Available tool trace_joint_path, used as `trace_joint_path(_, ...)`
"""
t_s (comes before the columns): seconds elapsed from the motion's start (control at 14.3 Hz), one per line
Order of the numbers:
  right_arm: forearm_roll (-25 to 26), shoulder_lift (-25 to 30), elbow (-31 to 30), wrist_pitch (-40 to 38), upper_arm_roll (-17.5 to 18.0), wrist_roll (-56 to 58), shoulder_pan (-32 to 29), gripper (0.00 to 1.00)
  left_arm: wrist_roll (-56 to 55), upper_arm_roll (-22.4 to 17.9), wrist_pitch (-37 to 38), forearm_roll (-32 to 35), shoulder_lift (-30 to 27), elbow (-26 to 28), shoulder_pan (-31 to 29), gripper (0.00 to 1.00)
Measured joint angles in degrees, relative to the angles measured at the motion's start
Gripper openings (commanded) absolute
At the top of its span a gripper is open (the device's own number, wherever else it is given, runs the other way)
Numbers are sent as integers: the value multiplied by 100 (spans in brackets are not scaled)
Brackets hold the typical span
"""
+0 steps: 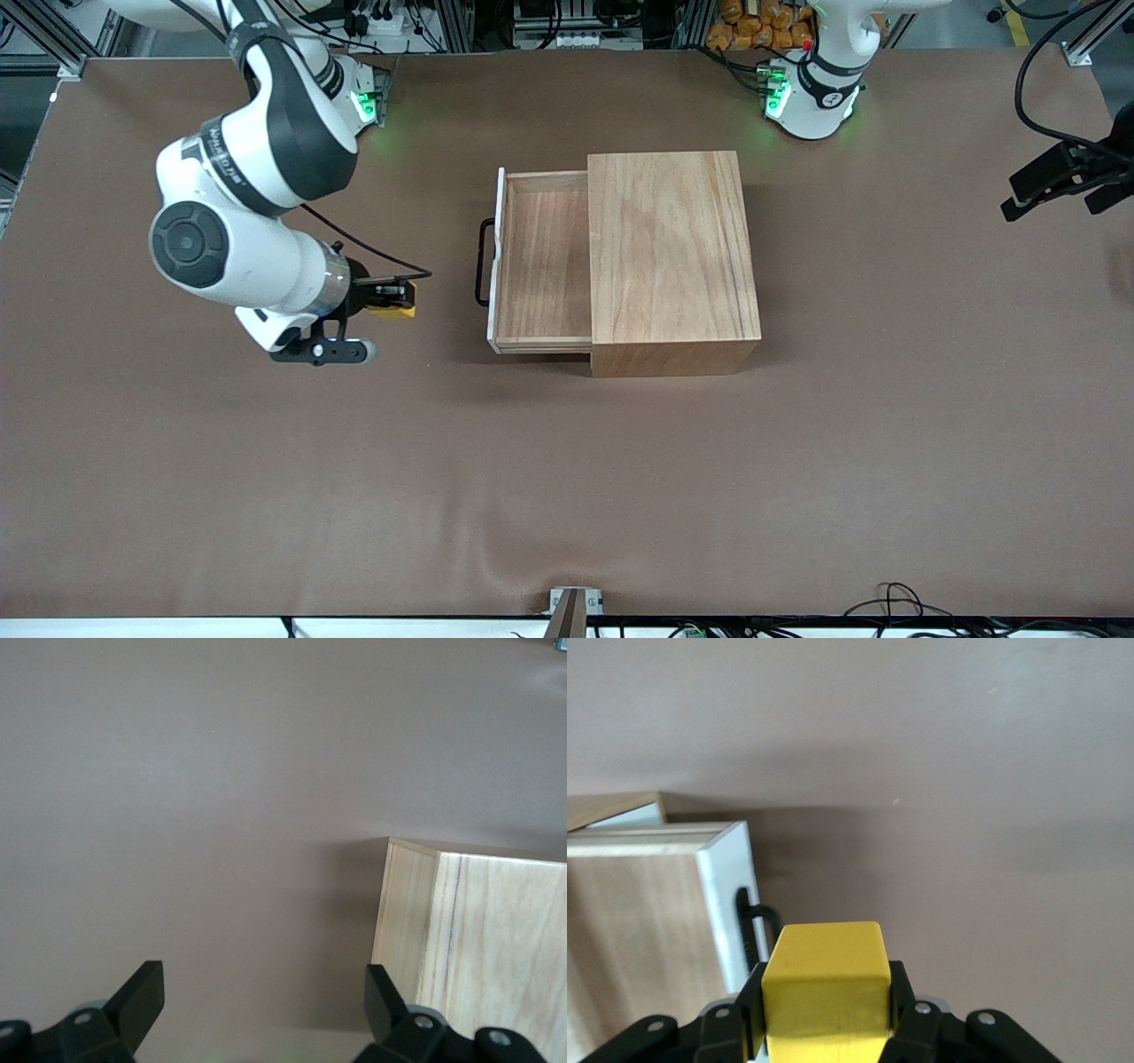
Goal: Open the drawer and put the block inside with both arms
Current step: 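Carry the yellow cube with the right gripper into the open drawer, then open the right gripper to drop the cube inside the drawer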
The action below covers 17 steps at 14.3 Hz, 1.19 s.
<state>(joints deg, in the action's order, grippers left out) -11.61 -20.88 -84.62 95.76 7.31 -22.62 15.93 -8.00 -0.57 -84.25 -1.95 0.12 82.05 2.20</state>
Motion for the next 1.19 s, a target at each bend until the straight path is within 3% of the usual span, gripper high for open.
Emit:
trace_joint_path(0.14, -209, 0, 2, 53, 4, -2, 223, 0, 0, 10, -31, -2, 0, 30, 0, 100)
trace_joint_path(0.63, -236, -217, -111, 1153, -4, -117, 1340, 0, 16, 104, -46, -4, 2, 277, 17, 100)
trace_joint_path(1.05, -184, -807, -203, 1622, -14, -114, 1508, 0, -238, 1010, -111, 241, -167, 1146, 26, 100)
trace_joint_path(1.12, -183, -874, -246, 1674, -15, -114, 1538, 1, -243, 1058, -158, 252, -227, 1171, 25, 100)
trace_joint_path(1.19, -183, -914, -306, 1761, -15, -114, 1566, 18, -243, 1062, -192, 253, -276, 1171, 21, 100)
